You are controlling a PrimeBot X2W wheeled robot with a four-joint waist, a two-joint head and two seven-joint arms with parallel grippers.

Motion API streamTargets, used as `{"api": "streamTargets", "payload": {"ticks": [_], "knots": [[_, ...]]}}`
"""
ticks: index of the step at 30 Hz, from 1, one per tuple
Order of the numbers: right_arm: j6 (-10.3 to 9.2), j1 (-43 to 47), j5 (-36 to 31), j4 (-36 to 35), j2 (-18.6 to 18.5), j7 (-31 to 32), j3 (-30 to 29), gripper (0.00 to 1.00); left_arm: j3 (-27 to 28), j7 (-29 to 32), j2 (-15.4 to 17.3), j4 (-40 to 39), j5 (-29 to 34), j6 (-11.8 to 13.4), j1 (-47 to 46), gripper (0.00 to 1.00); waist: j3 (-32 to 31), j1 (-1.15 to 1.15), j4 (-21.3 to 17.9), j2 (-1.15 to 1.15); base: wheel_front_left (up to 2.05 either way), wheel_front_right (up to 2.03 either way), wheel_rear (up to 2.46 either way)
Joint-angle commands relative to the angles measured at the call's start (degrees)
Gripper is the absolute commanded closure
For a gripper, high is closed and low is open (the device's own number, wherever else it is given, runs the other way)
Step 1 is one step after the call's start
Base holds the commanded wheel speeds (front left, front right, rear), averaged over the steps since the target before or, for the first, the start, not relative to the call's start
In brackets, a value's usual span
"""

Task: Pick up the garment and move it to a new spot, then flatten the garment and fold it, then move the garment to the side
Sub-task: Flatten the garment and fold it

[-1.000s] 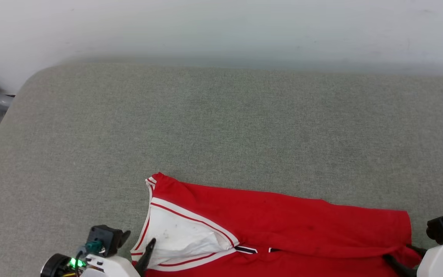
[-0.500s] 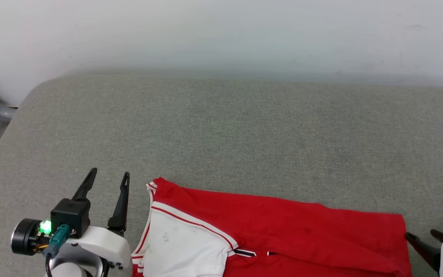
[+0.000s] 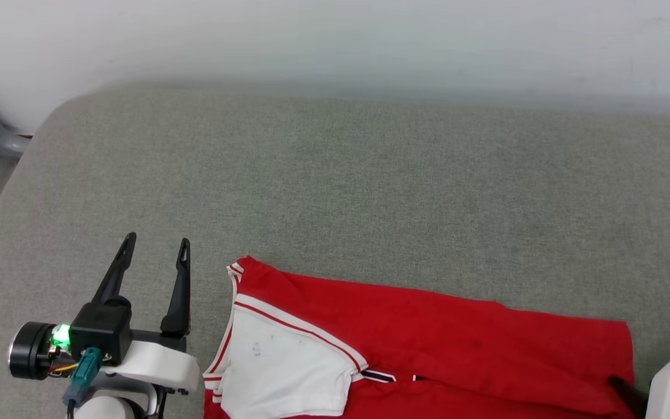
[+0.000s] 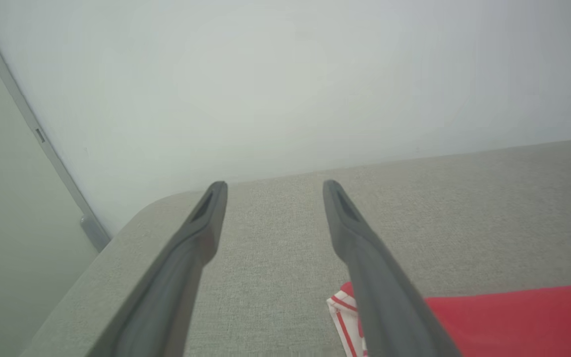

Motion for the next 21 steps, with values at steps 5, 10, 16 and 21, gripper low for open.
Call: {"api": "streamTargets", "payload": {"ticks": [5, 10, 16, 21], "knots": [[-0.03, -2.35, -1.17, 2.87, 1.77, -1.15, -2.09, 0.0, 3.32, -0.19, -2.02, 1.09, 2.43, -2.82, 1.02, 0.0, 2.43, 0.0, 0.63, -0.01, 0.0, 0.0, 0.0], [-0.03, -3.22, 0.51, 6.13, 3.38, -1.46, -2.97, 0.0, 6.08, -0.19, -3.62, 1.97, 4.33, -5.1, 1.3, 0.0, 4.31, 0.0, 1.17, -0.01, 0.0, 0.0, 0.0], [0.07, -3.72, 3.04, 9.82, 5.01, -2.68, 0.43, 0.0, 8.43, -0.19, -5.36, 2.84, 6.29, -7.43, 1.34, 0.0, 5.65, 0.0, 1.37, -0.01, 0.0, 0.0, 0.0], [0.35, -4.0, 6.38, 11.4, 6.46, -4.41, 4.73, 0.0, 9.55, -0.19, -6.91, 3.71, 7.77, -9.04, 0.69, 0.0, 5.56, 0.0, 1.33, -0.01, 0.0, 0.0, 0.0]]}}
